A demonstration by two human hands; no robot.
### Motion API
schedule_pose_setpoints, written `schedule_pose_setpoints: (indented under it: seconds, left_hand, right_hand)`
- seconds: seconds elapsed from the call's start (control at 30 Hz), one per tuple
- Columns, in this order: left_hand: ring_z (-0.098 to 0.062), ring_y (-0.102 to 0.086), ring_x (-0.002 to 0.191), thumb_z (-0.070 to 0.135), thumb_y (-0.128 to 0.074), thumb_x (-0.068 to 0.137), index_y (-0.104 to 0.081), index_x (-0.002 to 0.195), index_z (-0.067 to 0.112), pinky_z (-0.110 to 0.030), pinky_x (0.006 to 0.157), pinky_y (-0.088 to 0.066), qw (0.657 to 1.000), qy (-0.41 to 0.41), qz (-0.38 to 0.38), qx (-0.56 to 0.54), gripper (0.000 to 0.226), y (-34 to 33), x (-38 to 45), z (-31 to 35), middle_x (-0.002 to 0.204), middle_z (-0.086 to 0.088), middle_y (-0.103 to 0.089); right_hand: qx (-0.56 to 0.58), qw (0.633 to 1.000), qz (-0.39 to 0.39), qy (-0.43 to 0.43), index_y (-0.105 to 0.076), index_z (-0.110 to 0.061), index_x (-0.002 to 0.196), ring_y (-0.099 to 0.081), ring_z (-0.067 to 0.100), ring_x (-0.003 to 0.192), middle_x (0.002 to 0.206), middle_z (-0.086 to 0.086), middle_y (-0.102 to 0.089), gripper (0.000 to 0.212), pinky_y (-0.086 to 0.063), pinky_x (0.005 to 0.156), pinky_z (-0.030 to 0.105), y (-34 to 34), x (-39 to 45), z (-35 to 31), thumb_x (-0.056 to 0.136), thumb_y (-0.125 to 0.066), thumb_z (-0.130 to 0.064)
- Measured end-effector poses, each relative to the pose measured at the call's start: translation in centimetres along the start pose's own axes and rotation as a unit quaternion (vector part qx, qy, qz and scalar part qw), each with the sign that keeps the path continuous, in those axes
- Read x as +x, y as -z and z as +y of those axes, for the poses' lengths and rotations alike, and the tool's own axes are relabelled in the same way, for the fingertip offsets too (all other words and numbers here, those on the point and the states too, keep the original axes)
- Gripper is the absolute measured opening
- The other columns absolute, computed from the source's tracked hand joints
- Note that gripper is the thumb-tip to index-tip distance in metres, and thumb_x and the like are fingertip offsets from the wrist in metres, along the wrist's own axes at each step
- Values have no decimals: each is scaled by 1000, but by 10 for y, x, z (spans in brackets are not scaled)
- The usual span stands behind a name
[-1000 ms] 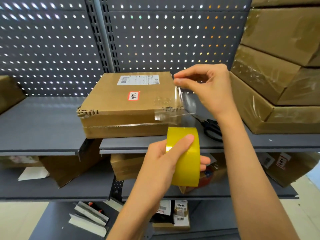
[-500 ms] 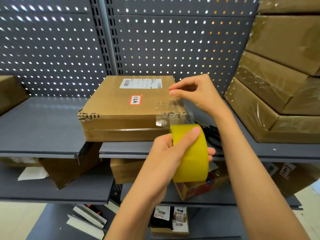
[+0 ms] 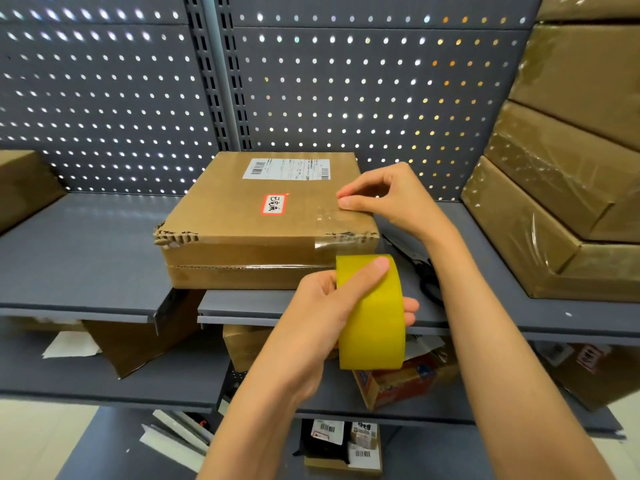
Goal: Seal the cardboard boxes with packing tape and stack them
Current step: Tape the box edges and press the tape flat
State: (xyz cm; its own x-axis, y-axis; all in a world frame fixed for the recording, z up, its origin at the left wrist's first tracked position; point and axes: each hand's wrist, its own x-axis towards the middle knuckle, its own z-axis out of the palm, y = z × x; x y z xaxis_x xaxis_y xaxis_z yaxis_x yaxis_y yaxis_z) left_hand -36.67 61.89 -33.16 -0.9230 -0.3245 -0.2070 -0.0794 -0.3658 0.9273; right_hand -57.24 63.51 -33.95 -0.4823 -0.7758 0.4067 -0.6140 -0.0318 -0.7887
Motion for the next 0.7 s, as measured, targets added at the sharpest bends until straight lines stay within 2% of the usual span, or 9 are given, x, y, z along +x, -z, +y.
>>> schedule_pose_setpoints:
  seconds: [0.1, 0.23, 0.3, 0.4, 0.43, 0.5, 0.57, 0.63, 0.7]
  left_hand:
    - [-14, -72, 66, 32, -57, 88, -66, 95, 7, -25, 57, -58, 1000, 7, 0, 5, 28, 1, 2, -3, 81, -11, -75]
    - [-14, -72, 66, 32, -56, 88, -66, 95, 7, -24, 55, -57, 1000, 9, 0, 8, 28, 2, 3, -5, 80, -10, -75]
    - [-14, -72, 66, 32, -56, 88, -66, 94, 7, -24, 56, -57, 1000, 8, 2, 12, 27, 3, 3, -5, 80, -11, -75]
    - [-15, -72, 66, 32, -57, 86, -66, 91, 8, -26, 57, -58, 1000, 4, 9, 5, 25, 2, 3, -7, 79, -12, -75]
    - [-15, -72, 65, 32, -58, 85, -65, 90, 9, -27, 57, -58, 1000, 2, 14, 0, 25, 2, 3, -8, 79, -12, -74]
    - [-17, -71, 63, 32, -59, 84, -65, 88, 9, -29, 56, -57, 1000, -2, 24, -4, 24, 0, 3, -9, 78, -12, -74]
    - [-18, -70, 60, 33, -60, 84, -63, 88, 11, -30, 56, -57, 1000, -5, 31, -1, 23, -2, 3, -11, 78, -12, -74]
    - [-19, -69, 59, 35, -60, 83, -62, 90, 12, -31, 57, -57, 999, -5, 34, 1, 24, -2, 4, -12, 78, -11, -74]
    - [-20, -69, 58, 36, -60, 82, -62, 92, 13, -31, 58, -57, 999, -13, 37, -2, 26, -2, 5, -15, 78, -11, -74]
  right_hand:
    - [0, 1000, 2, 4, -74, -15, 87, -62, 0, 79, 87, -4, -71, 9, -47, 76, 15, -2, -2, 6, 80, -75, -10]
    - [-69, 998, 5, -5, -70, -37, 85, -50, 7, 115, 121, -10, -55, 12, -38, 92, 20, 0, 0, 10, 80, -76, -28]
    - [-68, 998, 4, -14, -67, -38, 94, -51, 7, 113, 120, -9, -56, 18, -38, 90, 19, 0, 0, 12, 81, -75, -29]
    - [-58, 997, 2, -43, -57, -31, 117, -55, 5, 105, 113, -9, -61, 39, -44, 90, 20, -1, -1, 11, 82, -73, -26]
    - [-75, 996, 4, -42, -57, -27, 118, -57, 4, 103, 112, -8, -63, 37, -45, 91, 19, -2, -2, 9, 84, -72, -24]
    - [-109, 993, 46, -15, -65, -18, 113, -60, 2, 96, 106, -5, -66, 24, -46, 88, 16, -6, -7, 2, 89, -65, -18]
    - [-55, 993, 99, 13, -70, -16, 106, -61, 0, 97, 101, -8, -68, 19, -45, 88, 14, -8, -19, -11, 97, -53, -21]
    - [37, 995, 88, -3, -71, -21, 104, -60, -3, 106, 107, -10, -70, 34, -42, 96, 14, -9, -33, -24, 102, -39, -33]
    - [48, 998, 19, -47, -71, -25, 108, -53, -7, 115, 117, -14, -66, 54, -34, 101, 8, -10, -45, -29, 96, -25, -51]
